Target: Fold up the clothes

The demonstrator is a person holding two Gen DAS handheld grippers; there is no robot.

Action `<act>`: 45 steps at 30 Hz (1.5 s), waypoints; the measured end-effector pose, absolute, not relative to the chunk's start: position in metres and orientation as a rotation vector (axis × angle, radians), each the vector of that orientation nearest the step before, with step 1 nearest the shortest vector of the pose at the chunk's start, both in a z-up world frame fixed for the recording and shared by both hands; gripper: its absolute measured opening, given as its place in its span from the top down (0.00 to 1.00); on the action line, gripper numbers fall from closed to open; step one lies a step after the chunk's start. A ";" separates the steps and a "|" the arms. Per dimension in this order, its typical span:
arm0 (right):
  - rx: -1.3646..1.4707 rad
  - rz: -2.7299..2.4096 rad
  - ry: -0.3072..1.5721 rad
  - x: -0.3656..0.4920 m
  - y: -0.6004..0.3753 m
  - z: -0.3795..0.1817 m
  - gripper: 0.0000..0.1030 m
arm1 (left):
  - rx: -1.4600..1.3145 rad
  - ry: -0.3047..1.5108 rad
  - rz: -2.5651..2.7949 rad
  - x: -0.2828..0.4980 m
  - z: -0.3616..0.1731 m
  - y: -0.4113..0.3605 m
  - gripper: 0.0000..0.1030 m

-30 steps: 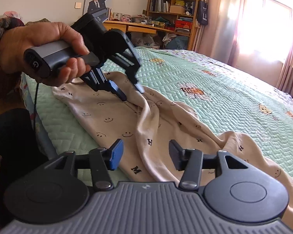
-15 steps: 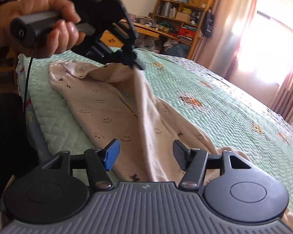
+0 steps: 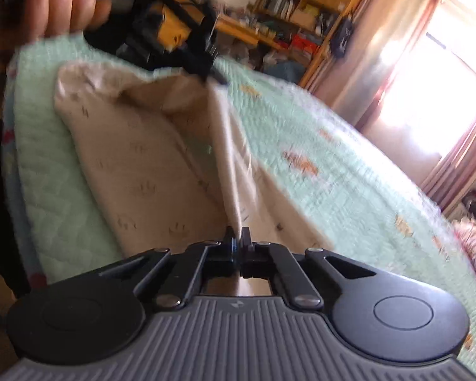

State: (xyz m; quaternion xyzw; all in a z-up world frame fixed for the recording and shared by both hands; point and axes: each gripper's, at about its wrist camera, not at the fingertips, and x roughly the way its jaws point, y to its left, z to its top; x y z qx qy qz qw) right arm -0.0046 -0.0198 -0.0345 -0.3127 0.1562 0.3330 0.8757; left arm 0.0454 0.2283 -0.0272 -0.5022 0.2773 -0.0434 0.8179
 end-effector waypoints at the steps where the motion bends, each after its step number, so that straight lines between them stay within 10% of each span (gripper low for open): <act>1: -0.659 0.701 0.322 -0.009 -0.023 -0.032 0.98 | -1.055 0.584 -0.099 0.040 -0.024 0.228 0.98; 19: -0.702 0.779 0.379 -0.046 -0.028 -0.053 0.98 | -0.894 0.733 0.050 -0.010 -0.078 0.233 0.96; 28: -0.342 0.789 0.470 -0.056 -0.093 -0.034 0.82 | -0.852 0.772 0.076 -0.012 -0.082 0.228 0.94; 33: 0.130 0.455 0.487 -0.054 -0.211 -0.020 0.64 | -0.857 0.779 0.068 -0.026 -0.075 0.229 0.85; 45: 0.246 0.084 0.507 -0.048 -0.317 -0.049 0.64 | -0.794 0.787 0.099 -0.049 -0.044 0.213 0.66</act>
